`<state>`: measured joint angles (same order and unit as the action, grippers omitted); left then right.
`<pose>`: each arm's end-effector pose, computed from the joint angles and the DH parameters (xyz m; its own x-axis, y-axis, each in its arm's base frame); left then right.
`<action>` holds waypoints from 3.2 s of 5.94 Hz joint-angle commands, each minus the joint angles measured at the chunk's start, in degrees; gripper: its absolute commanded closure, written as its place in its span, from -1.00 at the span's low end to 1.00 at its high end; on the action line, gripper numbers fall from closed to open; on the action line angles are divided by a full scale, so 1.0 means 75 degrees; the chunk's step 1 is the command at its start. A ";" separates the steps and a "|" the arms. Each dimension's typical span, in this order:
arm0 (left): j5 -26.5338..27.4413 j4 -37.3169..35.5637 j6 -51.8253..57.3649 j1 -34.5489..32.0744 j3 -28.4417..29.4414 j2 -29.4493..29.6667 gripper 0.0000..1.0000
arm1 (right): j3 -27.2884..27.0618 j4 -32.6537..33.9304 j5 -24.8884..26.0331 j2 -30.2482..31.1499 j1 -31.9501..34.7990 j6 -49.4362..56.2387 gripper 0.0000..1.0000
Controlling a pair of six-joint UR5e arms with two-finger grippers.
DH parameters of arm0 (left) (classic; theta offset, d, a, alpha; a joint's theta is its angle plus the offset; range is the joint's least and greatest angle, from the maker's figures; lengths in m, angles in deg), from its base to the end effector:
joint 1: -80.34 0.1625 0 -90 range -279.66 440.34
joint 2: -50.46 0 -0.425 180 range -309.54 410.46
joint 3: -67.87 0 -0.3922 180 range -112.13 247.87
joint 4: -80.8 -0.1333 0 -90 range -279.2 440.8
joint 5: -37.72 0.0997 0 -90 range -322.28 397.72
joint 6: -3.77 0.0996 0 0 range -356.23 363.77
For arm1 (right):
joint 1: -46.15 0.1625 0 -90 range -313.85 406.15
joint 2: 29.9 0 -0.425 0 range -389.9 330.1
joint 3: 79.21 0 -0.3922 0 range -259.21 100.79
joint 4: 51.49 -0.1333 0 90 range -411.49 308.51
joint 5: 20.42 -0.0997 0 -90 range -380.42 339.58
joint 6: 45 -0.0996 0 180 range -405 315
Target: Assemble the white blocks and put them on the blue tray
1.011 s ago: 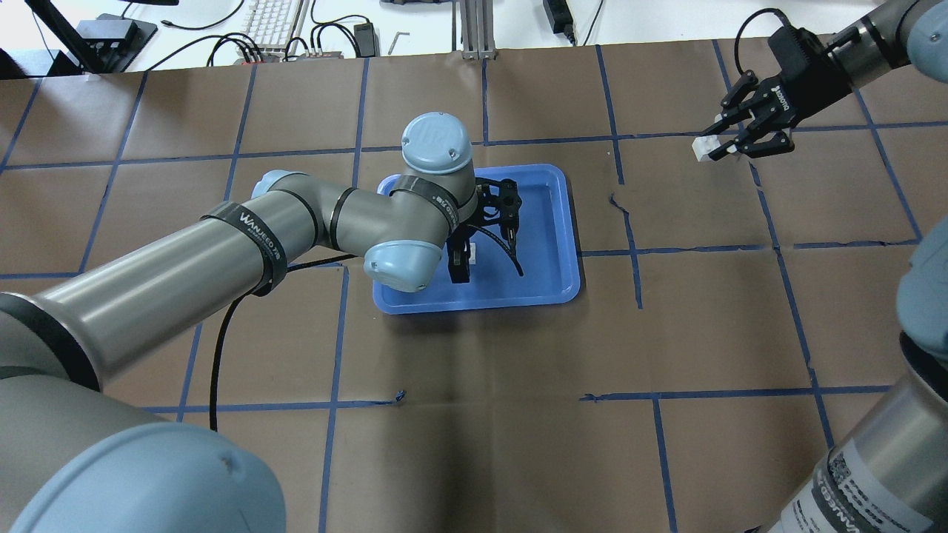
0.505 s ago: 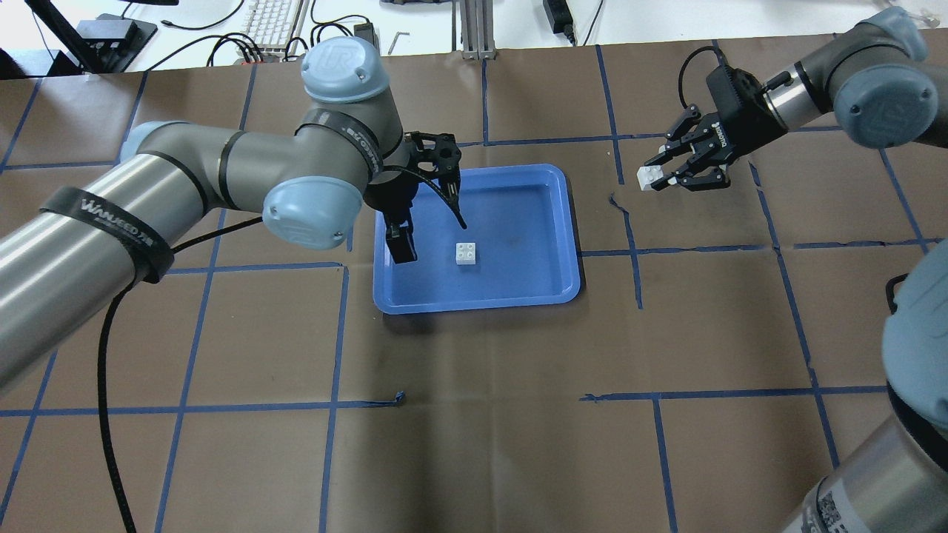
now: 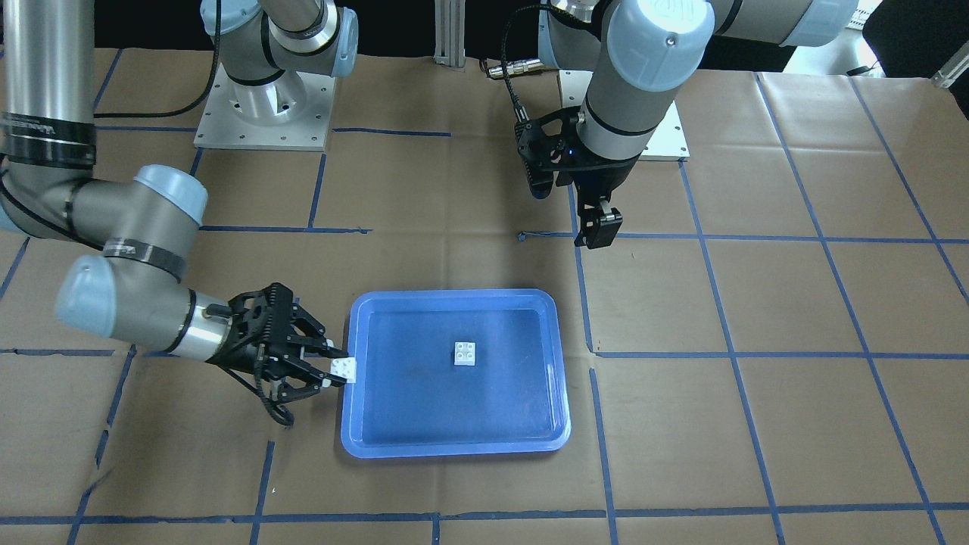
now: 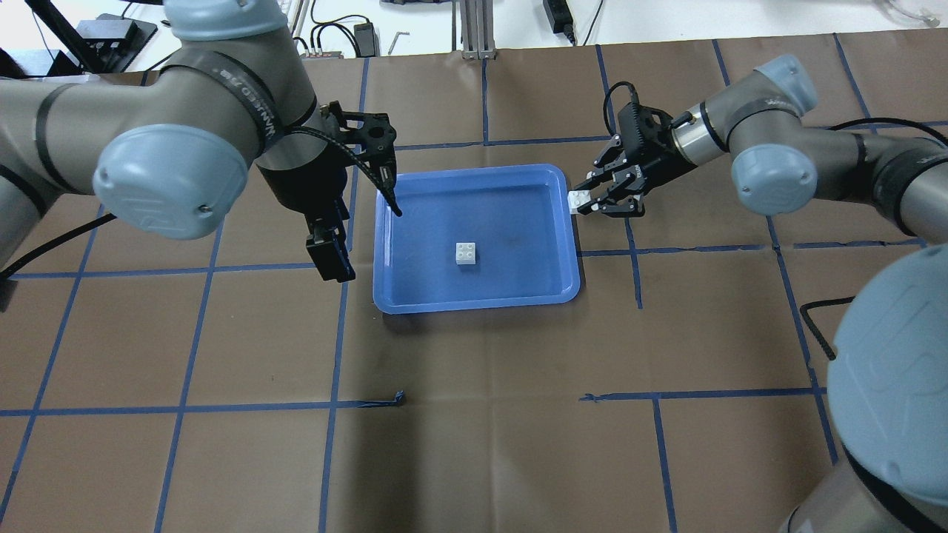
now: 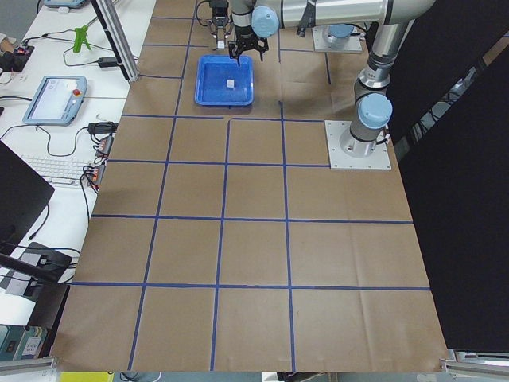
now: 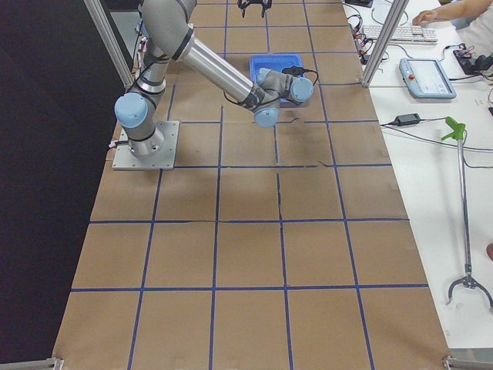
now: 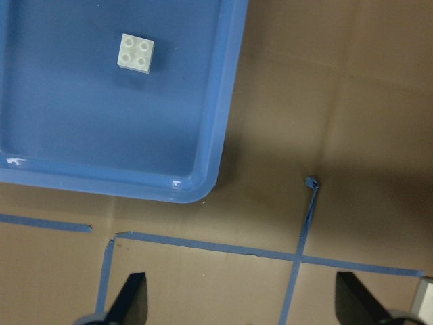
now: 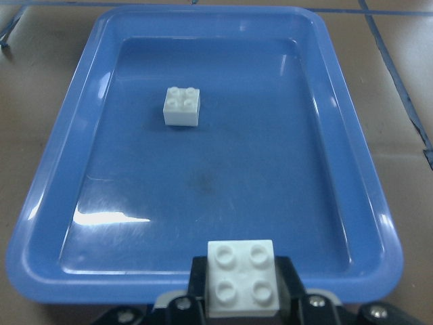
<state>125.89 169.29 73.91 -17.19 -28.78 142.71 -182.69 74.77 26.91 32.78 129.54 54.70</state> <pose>-0.1995 -0.4681 0.4149 -0.2146 0.9678 0.1317 0.9766 0.2146 0.0139 0.1321 -0.6048 0.2029 0.0089 -0.9993 0.0358 -0.7332 -0.0309 -0.6793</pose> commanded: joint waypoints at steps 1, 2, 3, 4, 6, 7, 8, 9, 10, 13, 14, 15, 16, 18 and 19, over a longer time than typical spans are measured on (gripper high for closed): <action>0.0044 0.0306 -0.0336 0.0357 0.0008 -0.0555 -0.94 | -0.0335 0.2154 -0.0006 -0.0339 0.1006 -0.2106 0.32; 0.0114 0.0296 -0.1174 0.0627 -0.0003 -0.0767 -0.97 | -0.0335 0.2777 0.0006 -0.0736 0.1230 -0.2299 0.32; 0.0544 -0.0018 -0.2378 0.0792 0.0043 -0.0769 -0.97 | -0.0405 0.3189 0.0006 -0.1042 0.1279 -0.2672 0.32; 0.0571 -0.0508 -0.4107 0.0805 0.0009 -0.0757 -0.97 | -0.0649 0.3413 0.0017 -0.1021 0.1279 -0.2804 0.32; 0.0548 -0.1094 -0.7982 0.0817 -0.0003 -0.0757 -0.98 | -0.0699 0.3451 0.0017 -0.0940 0.1326 -0.3073 0.32; 0.0490 -0.1111 -0.9349 0.0817 0.0031 -0.0769 -0.98 | -0.0710 0.3451 0.0006 -0.0951 0.1477 -0.3086 0.32; 0.0443 -0.1029 -0.9954 0.0828 0.0043 -0.0746 -0.98 | -0.0722 0.3451 0.0006 -0.0939 0.1490 -0.3098 0.32; 0.0443 -0.0994 -0.9983 0.0898 0.0159 -0.0653 -0.98 | -0.0919 0.3462 0.0006 -0.0823 0.1490 -0.3087 0.33; 0.0176 -0.0587 -1.0007 0.0968 0.0439 -0.0559 -0.98 | -0.1072 0.3474 0.0017 -0.0625 0.1490 -0.3075 0.33; 0.0208 -0.0302 -1.0078 0.0981 0.0583 -0.0570 -0.98 | -0.1074 0.3776 0.0006 -0.0704 0.1502 -0.3075 0.33; 0.0220 -0.0314 -1.0077 0.0981 0.0582 -0.0593 -0.98 | -0.1074 0.3791 0.0006 -0.0751 0.1514 -0.3075 0.33; 0.0174 -0.0337 -1.0066 0.0993 0.0571 -0.0593 -0.98 | -0.1074 0.3802 0.0006 -0.0752 0.1583 -0.3075 0.33; 0.0173 -0.0349 -1.0066 0.0993 0.0571 -0.0593 -0.98 | -0.1074 0.3802 -0.0006 -0.0763 0.1619 -0.3075 0.33; 0.0173 -0.0349 -1.0066 0.1004 0.0571 -0.0605 -0.98 | -0.1085 0.3768 -0.0006 -0.0775 0.1619 -0.3075 0.32; 0.0162 -0.0337 -1.0066 0.1062 0.0571 -0.0617 -0.98 | -0.1085 0.3779 -0.0006 -0.0775 0.1619 -0.3075 0.32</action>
<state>127.15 166.70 -1.59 -9.50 -24.50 138.14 -190.80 103.11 26.86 27.00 141.68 31.64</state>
